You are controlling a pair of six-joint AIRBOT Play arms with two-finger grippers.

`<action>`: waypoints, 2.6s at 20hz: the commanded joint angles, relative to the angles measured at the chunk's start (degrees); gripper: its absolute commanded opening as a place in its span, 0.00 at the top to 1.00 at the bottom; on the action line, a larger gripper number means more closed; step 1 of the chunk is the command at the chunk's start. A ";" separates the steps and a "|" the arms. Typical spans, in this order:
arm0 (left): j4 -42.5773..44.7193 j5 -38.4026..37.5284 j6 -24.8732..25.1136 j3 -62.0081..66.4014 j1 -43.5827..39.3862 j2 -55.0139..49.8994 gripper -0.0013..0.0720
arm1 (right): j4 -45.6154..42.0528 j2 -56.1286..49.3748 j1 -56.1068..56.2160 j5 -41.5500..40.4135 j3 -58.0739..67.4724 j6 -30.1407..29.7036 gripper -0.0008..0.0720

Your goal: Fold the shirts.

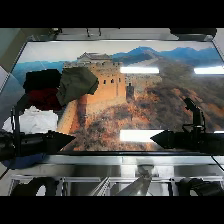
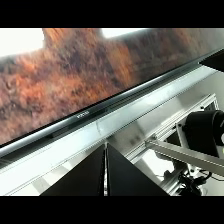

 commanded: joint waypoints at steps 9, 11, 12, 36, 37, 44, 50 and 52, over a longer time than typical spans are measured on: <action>0.09 0.04 0.02 -2.12 -0.02 0.07 0.96 | -0.11 0.04 0.04 0.04 -0.15 0.04 0.97; 0.09 0.04 0.00 -2.12 -0.02 0.07 0.96 | -0.09 0.04 0.04 0.04 -0.15 0.04 0.97; 0.09 0.04 0.02 -2.12 -0.02 0.07 0.96 | -0.11 0.04 0.04 0.04 -0.15 0.04 0.97; 16.46 31.43 0.50 6.14 9.07 -15.54 0.01 | -0.15 -0.61 0.02 -10.43 -0.13 0.04 0.18; 16.68 30.67 0.57 7.54 11.23 -19.69 0.01 | -0.17 -1.05 0.00 -11.78 -0.13 0.04 0.11; 16.24 30.01 3.10 17.40 16.46 -46.80 0.01 | -0.20 -7.50 0.00 -16.46 -0.13 0.02 0.11; 16.20 29.90 3.13 28.83 10.08 -62.42 0.01 | -0.33 -14.60 -0.02 -16.65 -0.13 0.02 0.11; 16.20 29.68 3.10 33.05 7.65 -66.58 0.04 | -0.33 -16.00 -0.02 -16.68 -0.13 0.02 0.11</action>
